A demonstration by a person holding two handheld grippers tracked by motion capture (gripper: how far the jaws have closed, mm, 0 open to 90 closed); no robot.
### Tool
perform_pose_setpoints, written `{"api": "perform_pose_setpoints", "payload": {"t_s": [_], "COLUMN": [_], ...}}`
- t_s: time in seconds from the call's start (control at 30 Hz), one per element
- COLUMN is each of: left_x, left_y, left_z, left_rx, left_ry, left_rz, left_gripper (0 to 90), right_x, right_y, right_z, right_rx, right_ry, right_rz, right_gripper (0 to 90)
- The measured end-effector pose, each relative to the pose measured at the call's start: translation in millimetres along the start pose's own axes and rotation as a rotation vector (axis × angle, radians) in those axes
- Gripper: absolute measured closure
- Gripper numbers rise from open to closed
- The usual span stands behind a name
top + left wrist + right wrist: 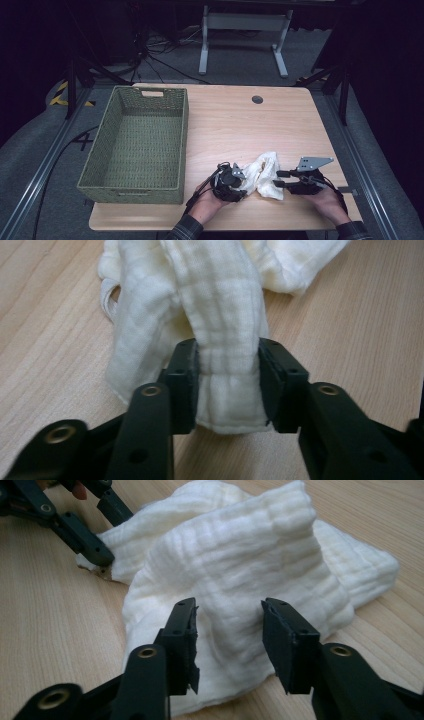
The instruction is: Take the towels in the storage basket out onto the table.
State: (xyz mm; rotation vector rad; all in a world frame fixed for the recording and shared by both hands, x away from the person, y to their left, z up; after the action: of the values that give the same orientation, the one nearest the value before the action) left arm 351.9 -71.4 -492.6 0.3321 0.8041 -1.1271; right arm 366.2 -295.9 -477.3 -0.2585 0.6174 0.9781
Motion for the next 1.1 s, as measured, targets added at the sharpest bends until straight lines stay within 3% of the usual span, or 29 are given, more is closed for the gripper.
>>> {"api": "perform_pose_setpoints", "payload": {"t_s": [0.03,0.17,0.2,0.23,0.3,0.37,0.43,0.6,0.67,0.7,0.9,1.0,1.1], "left_x": [0.0,-2.1,-2.1,-4.2,-11.2,-15.7,-25.3,-37.0,-40.7,-42.2,-41.8,-41.6,-40.1], "left_y": [0.0,1.0,1.0,0.2,-0.9,-1.1,1.6,9.1,14.5,18.4,21.2,19.8,20.4], "left_z": [0.0,2.3,2.3,3.6,7.5,9.6,16.4,24.9,29.2,30.8,31.5,32.0,30.8], "left_rx": [0.000,-0.008,-0.008,-0.014,-0.017,-0.020,-0.031,-0.047,-0.061,-0.061,-0.078,-0.079,-0.073], "left_ry": [0.000,-0.003,-0.003,-0.012,-0.037,-0.043,-0.093,-0.143,-0.161,-0.165,-0.172,-0.180,-0.176], "left_rz": [0.000,-0.018,-0.018,-0.023,-0.023,-0.025,-0.026,-0.005,0.009,0.016,0.017,0.012,0.010], "left_gripper": [74.6,83.8,84.5,84.8,84.8,84.9,85.2,85.5,85.5,85.5,85.5,85.5,85.5], "right_x": [0.0,1.3,1.3,-2.0,-5.0,-9.4,-12.1,-19.1,-18.6,-13.6,-0.8,4.5,10.6], "right_y": [0.0,-1.1,-1.1,-1.9,-2.3,-3.8,-5.5,-9.7,-9.9,-8.3,-4.3,-4.1,-4.8], "right_z": [0.0,1.1,1.1,1.7,2.6,4.8,6.2,9.2,9.8,8.0,5.2,6.9,4.8], "right_rx": [0.000,-0.001,-0.001,0.003,0.007,0.009,0.011,0.023,0.027,0.027,0.013,0.014,0.005], "right_ry": [0.000,0.008,0.008,-0.002,-0.011,-0.025,-0.034,-0.055,-0.064,-0.048,-0.014,-0.010,0.020], "right_rz": [0.000,0.003,0.003,0.006,0.009,0.007,0.001,-0.001,0.012,0.020,0.028,0.025,0.043], "right_gripper": [61.4,79.7,79.7,87.4,89.4,89.6,89.7,89.6,85.2,73.8,59.9,63.0,79.4]}}
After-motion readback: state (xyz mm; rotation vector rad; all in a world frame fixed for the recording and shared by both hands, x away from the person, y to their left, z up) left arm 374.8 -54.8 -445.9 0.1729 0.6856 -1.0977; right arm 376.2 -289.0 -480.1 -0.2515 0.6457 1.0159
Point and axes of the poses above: each handheld gripper's, and its own axes: x roughly forward along the jaws, z roughly out of its top, y roughly to its left, the point moved 5 cm from there along x, roughly forward along the jaws, and after that the axes turned 4 degrees about -y, right-handed, at the moved point
